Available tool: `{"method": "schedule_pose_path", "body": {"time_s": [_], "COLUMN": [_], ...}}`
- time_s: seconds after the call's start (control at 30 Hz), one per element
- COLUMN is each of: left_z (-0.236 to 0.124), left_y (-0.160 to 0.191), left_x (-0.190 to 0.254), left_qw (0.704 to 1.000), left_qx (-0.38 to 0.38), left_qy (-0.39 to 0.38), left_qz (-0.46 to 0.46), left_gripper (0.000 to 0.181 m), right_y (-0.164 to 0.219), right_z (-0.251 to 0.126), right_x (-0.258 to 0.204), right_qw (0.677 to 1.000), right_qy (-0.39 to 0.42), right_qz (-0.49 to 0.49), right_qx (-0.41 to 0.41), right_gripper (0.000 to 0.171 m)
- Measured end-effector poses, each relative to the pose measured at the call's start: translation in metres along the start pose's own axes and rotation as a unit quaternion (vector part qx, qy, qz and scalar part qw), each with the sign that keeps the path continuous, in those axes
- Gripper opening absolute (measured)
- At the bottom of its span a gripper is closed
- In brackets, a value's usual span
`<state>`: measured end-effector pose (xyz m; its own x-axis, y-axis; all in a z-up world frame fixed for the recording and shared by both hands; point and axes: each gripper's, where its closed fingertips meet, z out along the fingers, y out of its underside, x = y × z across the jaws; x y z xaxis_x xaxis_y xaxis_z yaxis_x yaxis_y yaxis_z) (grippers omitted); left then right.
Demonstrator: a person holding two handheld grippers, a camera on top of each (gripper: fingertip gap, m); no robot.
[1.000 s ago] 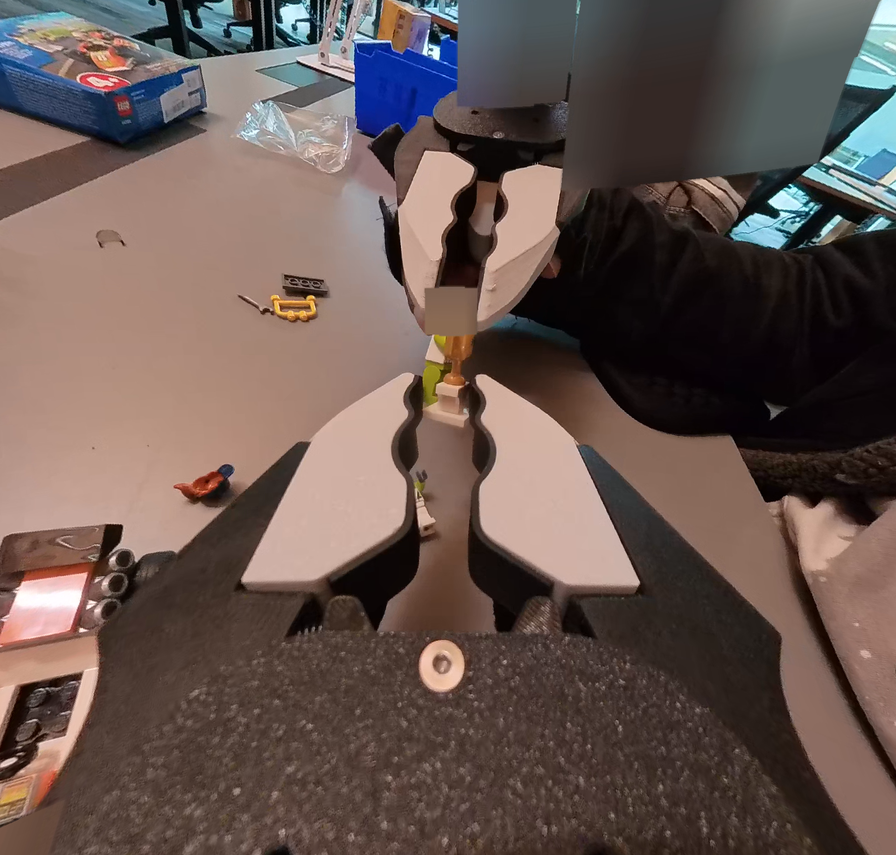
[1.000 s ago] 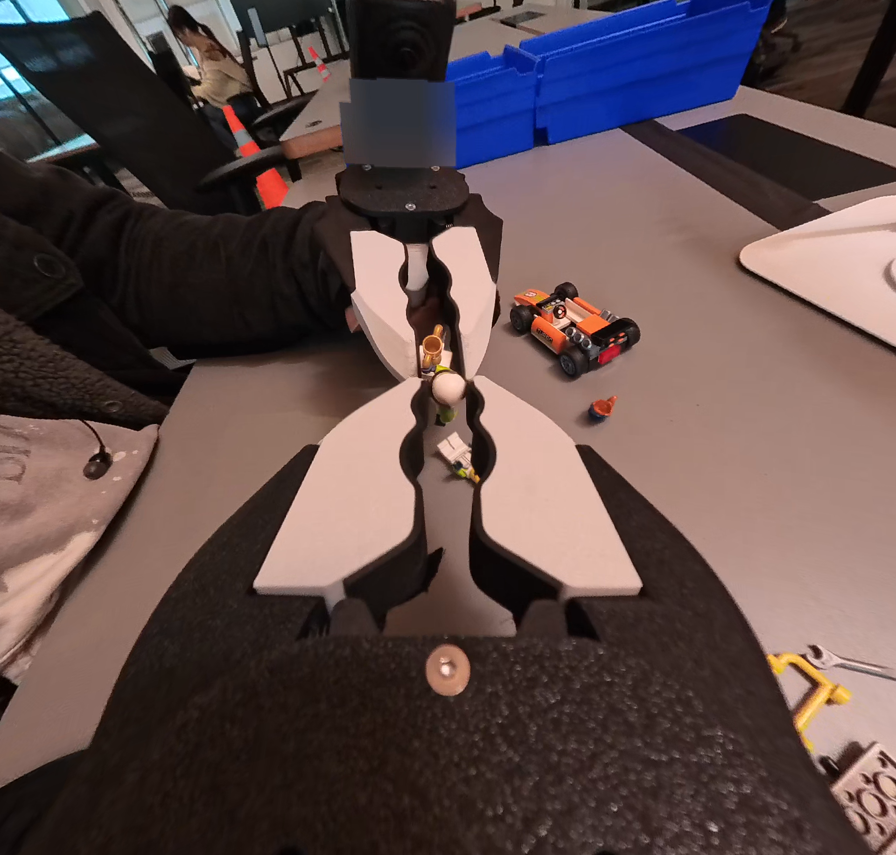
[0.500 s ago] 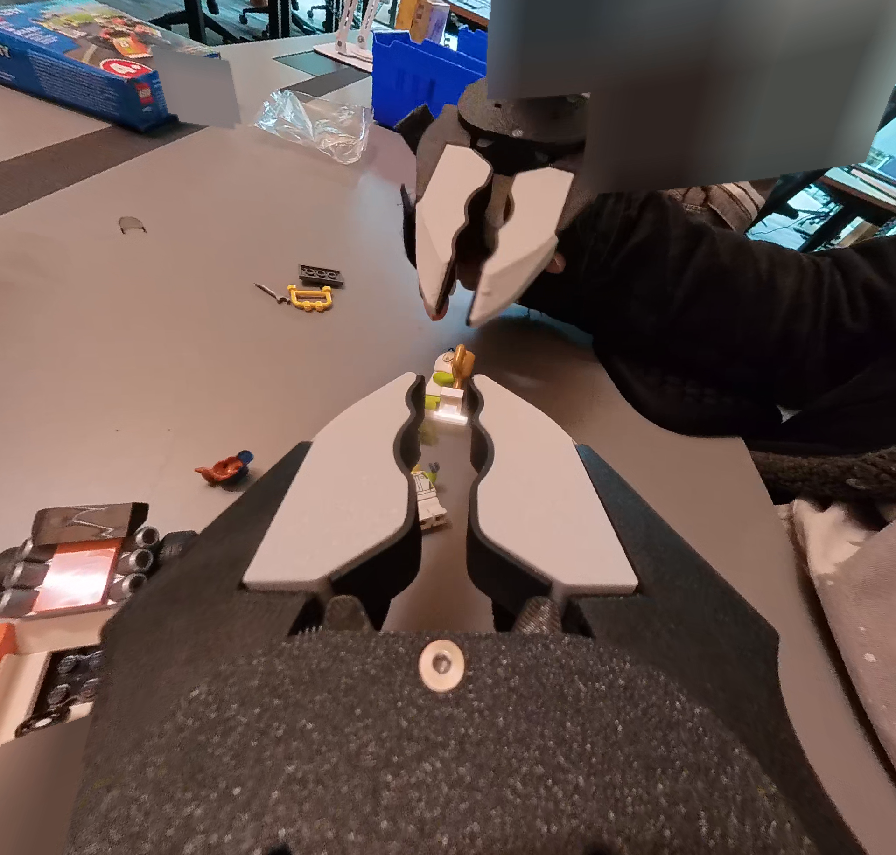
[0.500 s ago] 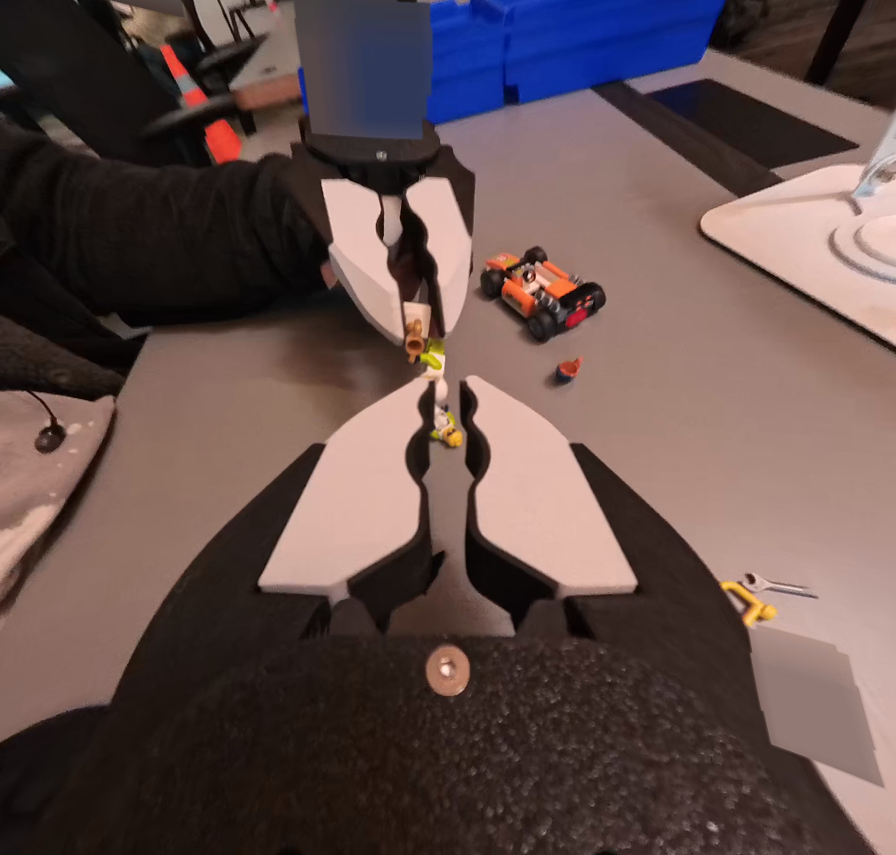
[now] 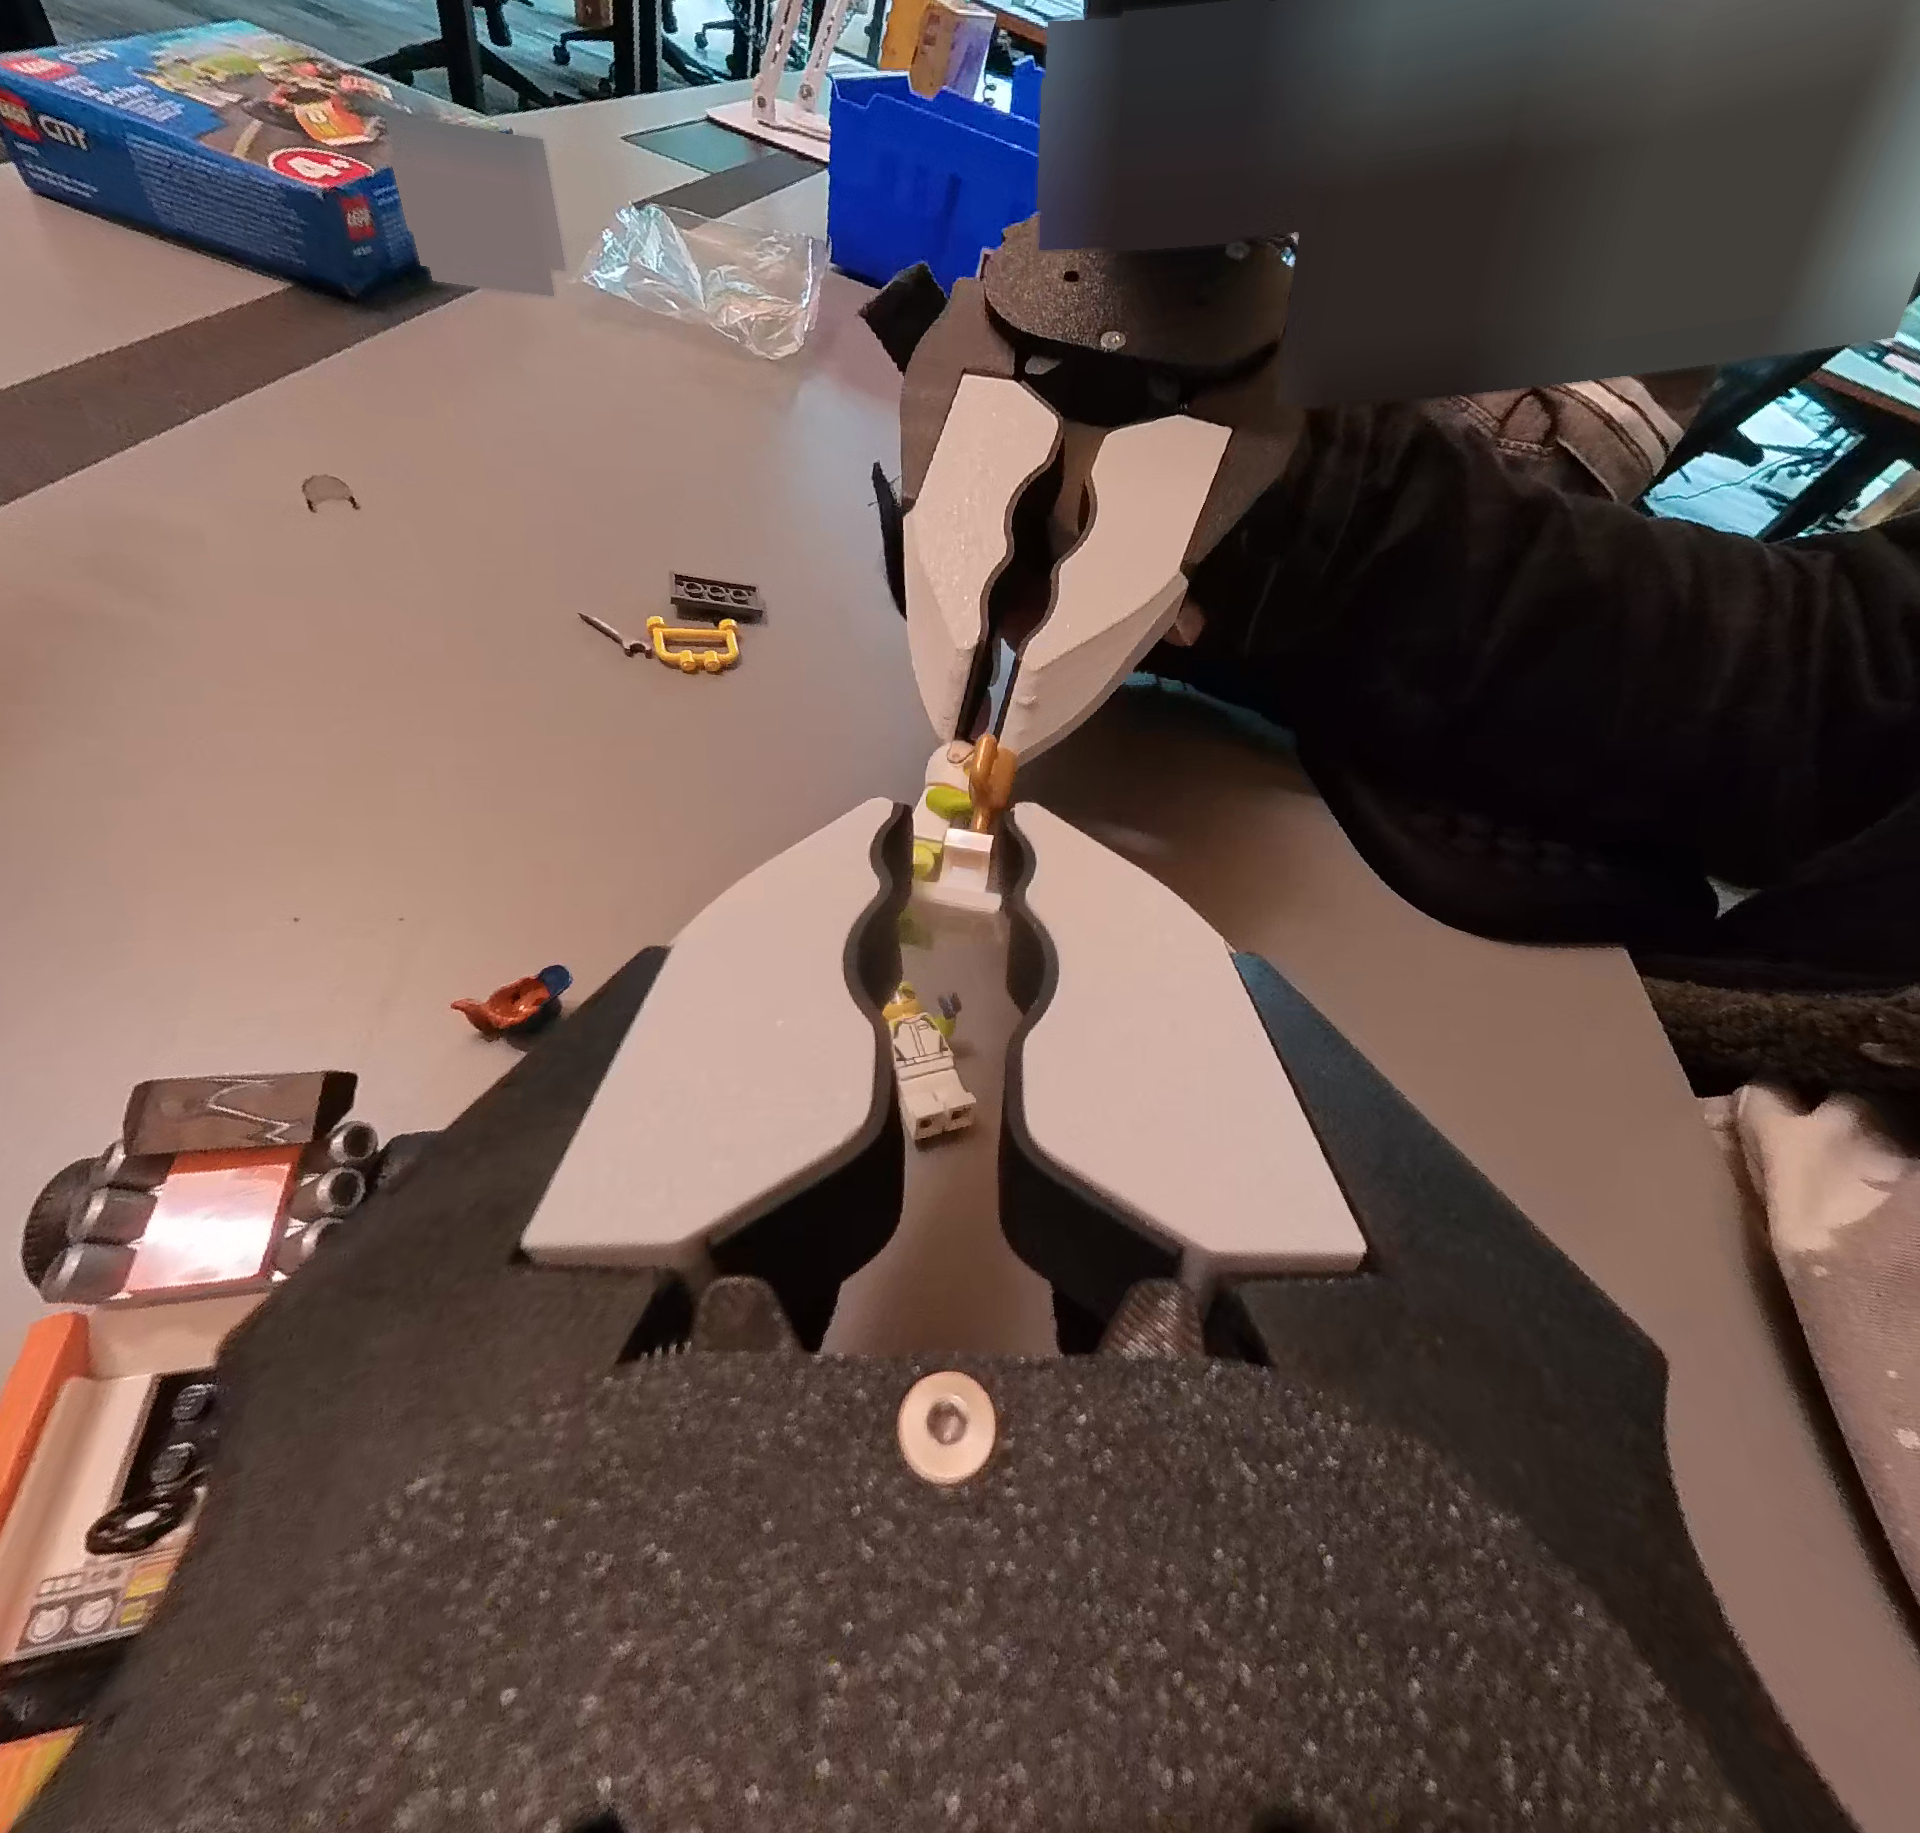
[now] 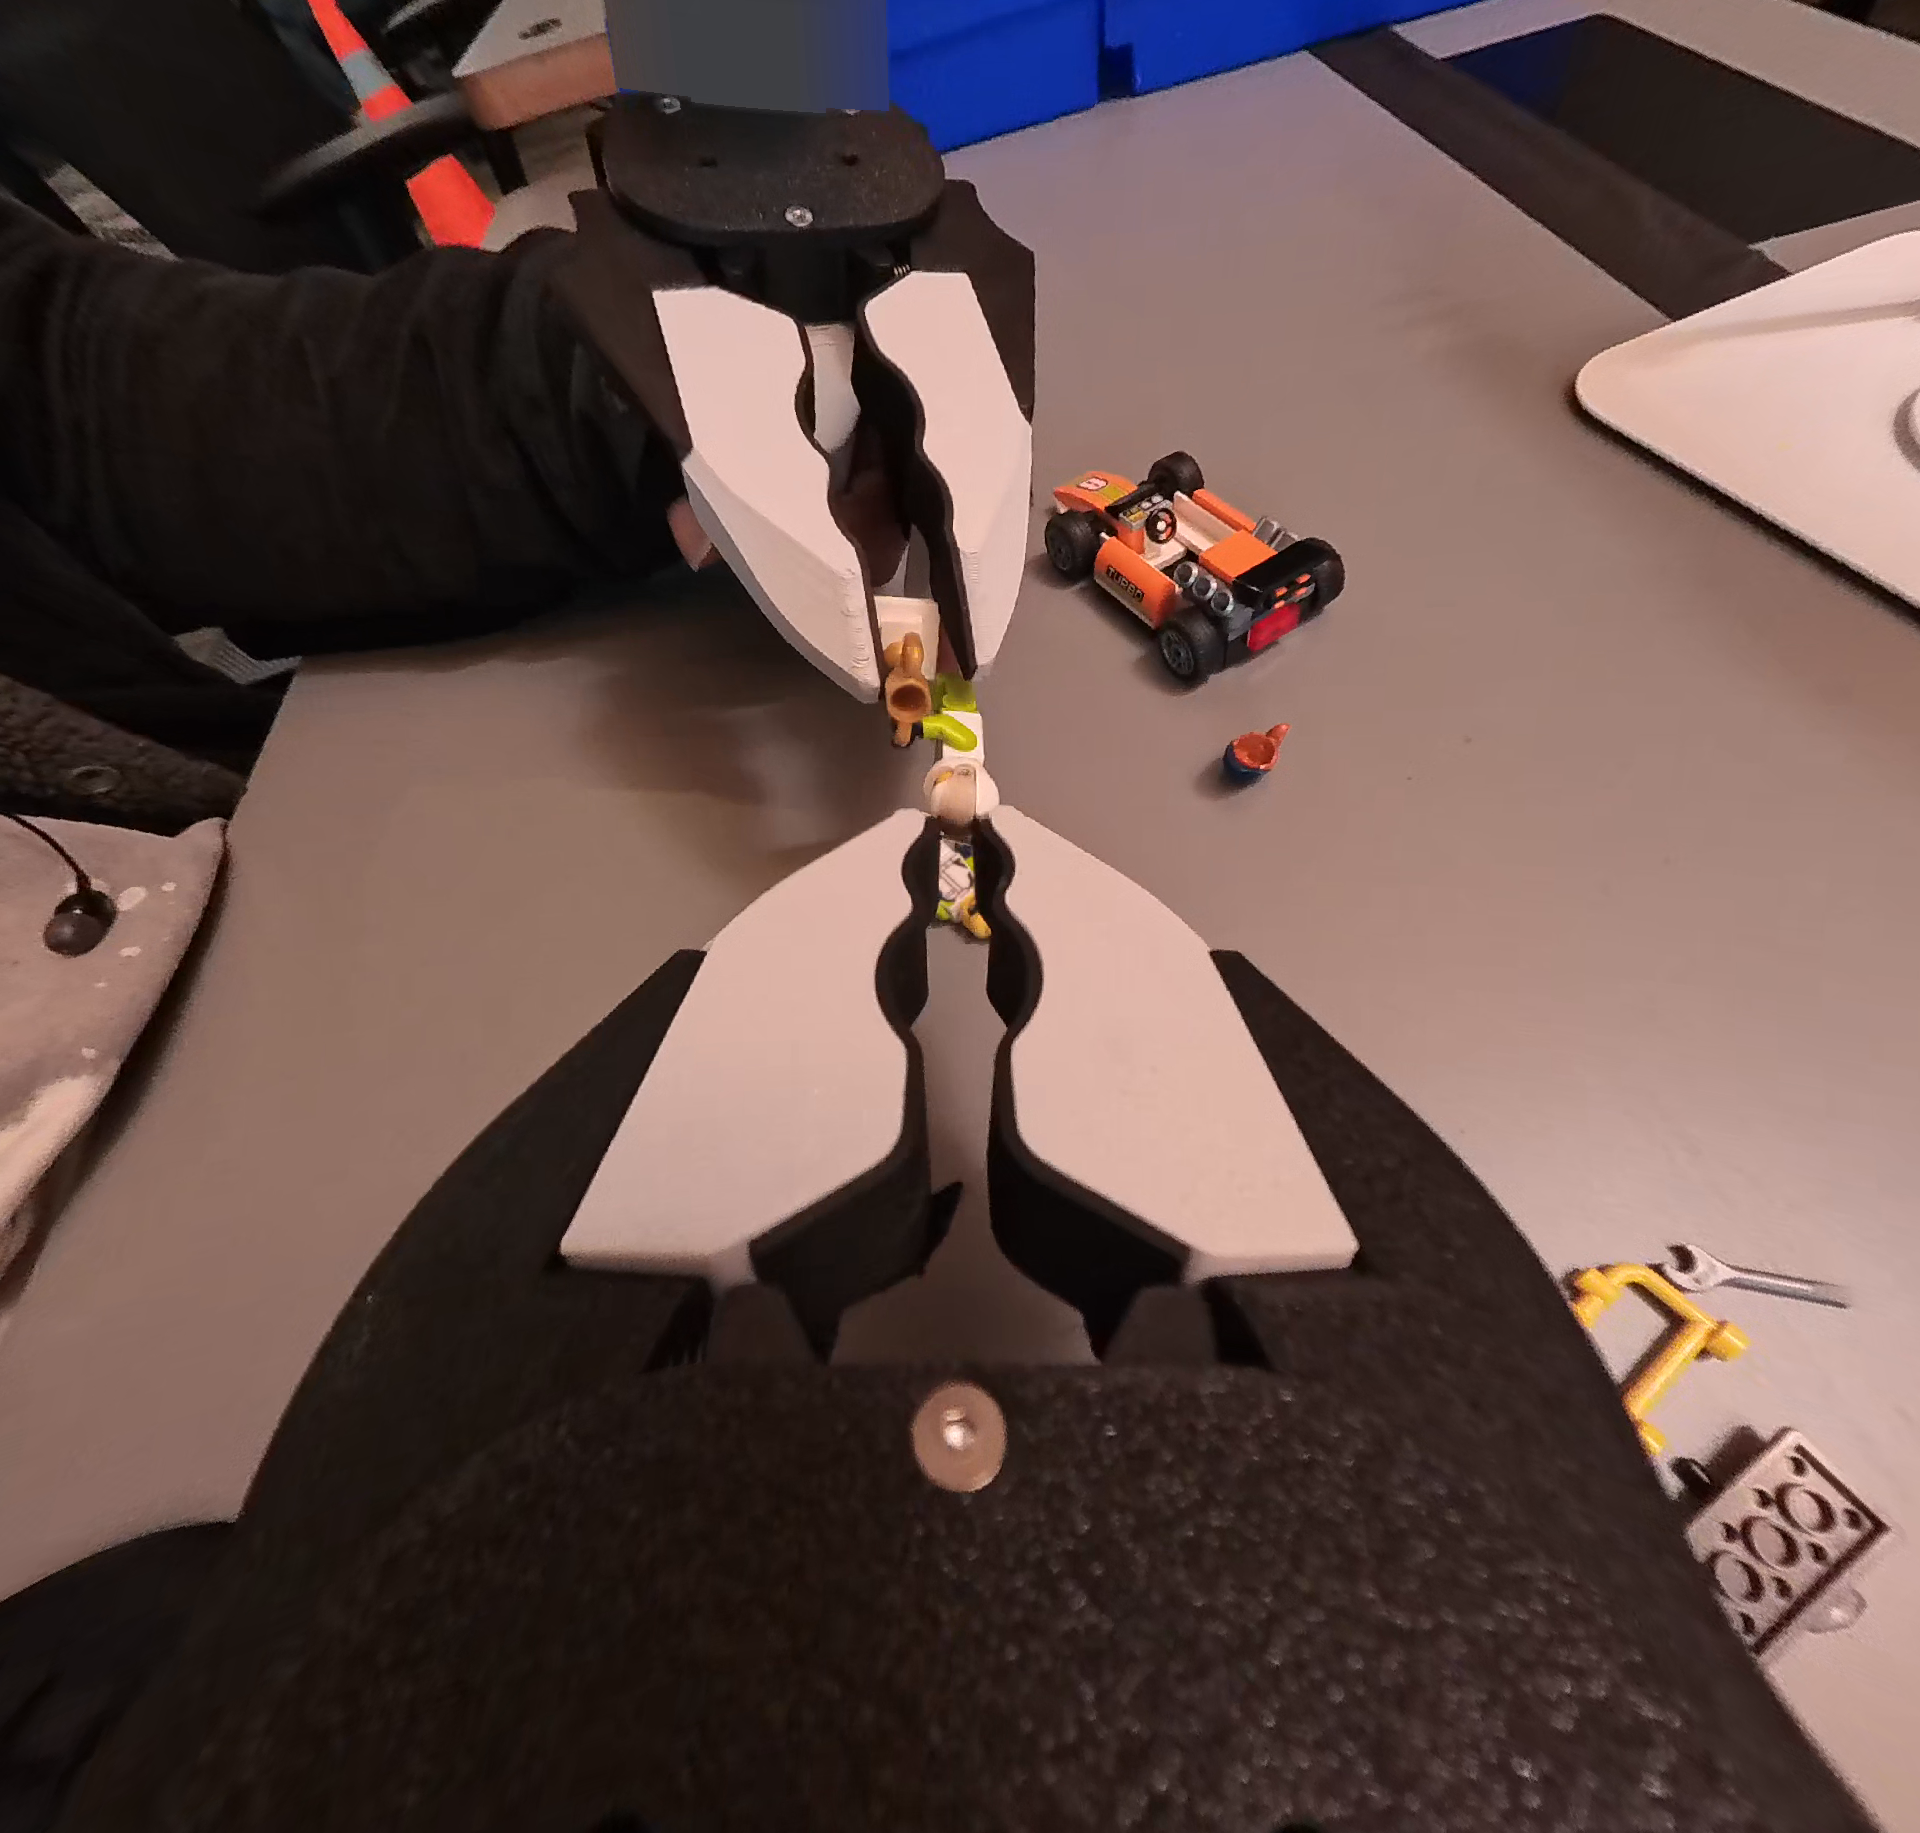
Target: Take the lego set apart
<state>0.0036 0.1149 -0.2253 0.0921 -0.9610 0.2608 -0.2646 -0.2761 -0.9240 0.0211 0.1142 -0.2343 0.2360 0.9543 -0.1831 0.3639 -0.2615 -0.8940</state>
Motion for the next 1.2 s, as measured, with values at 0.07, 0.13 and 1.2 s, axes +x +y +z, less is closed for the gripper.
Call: {"method": "schedule_pose_path", "body": {"time_s": [0.07, 0.13, 1.2], "left_z": [0.001, -0.001, 0.007], "left_y": [0.001, 0.000, 0.012], "left_x": [-0.001, -0.005, 0.008], "left_qw": [1.000, 1.000, 0.999], "left_qx": [-0.005, -0.003, -0.045], "left_qy": [-0.006, -0.018, 0.005], "left_qz": [0.002, 0.003, 0.005], "left_gripper": [0.015, 0.008, 0.021], "right_y": [0.000, 0.001, 0.002], "right_z": [-0.001, -0.004, 0.002], "right_x": [0.000, 0.002, -0.012], "right_qw": [1.000, 1.000, 0.999], "right_qy": [0.000, 0.003, -0.037], "right_qz": [-0.001, -0.001, -0.001], "right_qx": [-0.001, -0.005, -0.002], "right_gripper": [0.006, 0.005, 0.005]}}
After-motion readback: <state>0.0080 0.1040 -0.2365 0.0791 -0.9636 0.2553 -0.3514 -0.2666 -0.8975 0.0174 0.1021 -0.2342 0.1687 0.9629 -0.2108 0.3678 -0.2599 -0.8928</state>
